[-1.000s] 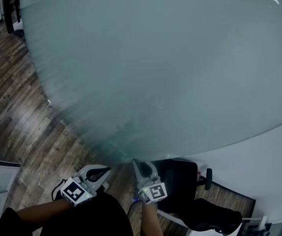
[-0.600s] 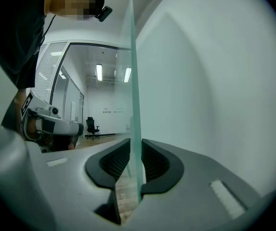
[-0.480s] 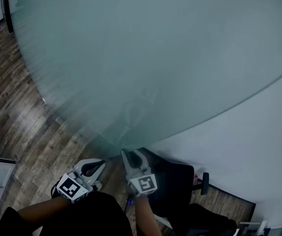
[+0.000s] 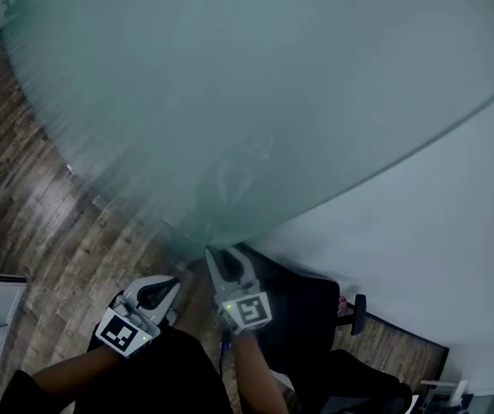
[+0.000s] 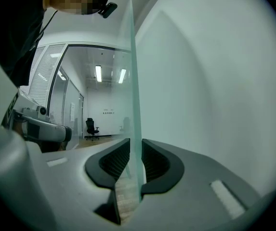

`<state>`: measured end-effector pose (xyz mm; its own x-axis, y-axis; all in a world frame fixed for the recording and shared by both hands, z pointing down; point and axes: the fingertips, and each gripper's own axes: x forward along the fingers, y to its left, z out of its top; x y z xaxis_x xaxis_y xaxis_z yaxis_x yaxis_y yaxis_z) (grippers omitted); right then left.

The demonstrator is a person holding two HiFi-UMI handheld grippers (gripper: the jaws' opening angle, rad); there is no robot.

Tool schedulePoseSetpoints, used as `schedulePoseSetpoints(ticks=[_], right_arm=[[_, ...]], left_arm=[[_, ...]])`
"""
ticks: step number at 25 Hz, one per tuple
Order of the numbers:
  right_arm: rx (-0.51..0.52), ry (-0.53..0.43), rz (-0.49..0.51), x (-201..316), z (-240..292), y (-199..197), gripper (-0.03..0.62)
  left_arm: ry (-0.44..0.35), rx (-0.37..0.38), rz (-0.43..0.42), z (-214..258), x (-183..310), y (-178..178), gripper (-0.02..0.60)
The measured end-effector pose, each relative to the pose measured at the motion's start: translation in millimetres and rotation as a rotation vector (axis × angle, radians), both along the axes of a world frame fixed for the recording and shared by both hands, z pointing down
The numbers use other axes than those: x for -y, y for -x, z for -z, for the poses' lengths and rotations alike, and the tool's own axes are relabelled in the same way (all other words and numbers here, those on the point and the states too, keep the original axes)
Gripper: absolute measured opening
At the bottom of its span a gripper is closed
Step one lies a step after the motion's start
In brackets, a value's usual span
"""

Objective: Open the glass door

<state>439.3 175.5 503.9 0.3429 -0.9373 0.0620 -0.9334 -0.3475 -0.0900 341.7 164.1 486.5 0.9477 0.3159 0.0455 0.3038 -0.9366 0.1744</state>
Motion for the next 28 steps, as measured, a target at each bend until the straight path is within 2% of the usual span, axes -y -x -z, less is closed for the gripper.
schedulePoseSetpoints(ticks=[5,9,13,18,24,28], right_arm=[[0.014,-0.010,-0.015,-0.6,0.1,0.7,0.082],[0.006,-0.020,-0.014,1.9,-0.3,-9.1,0.084],[-0.011,0.002,0.001,0.9,-3.0,-10.5,0.083],[-0.007,0.000,-0.001,3.8,-3.6,-21.5,0.084],[0.001,-0.016,-0.013,3.0,-4.9,-37.2,0.086],[-0.020,-0.009,-0.010,3.1,-7.6,-46.8,0.086]], left_arm=[[0.018,0.015,0.025,-0.5,13.1,5.5,0.000],[0.057,-0.002,0.019,9.5,20.1,-6.5,0.000],[0.031,-0.026,-0.014,14.3,16.9,-13.4,0.000],[0.013,-0.020,-0.037,15.1,19.0,-22.8,0.000],[0.005,-0.043,-0.022,25.9,25.2,-34.3,0.000],[-0.011,-0.017,-0.021,22.1,28.5,-40.5,0.000]])
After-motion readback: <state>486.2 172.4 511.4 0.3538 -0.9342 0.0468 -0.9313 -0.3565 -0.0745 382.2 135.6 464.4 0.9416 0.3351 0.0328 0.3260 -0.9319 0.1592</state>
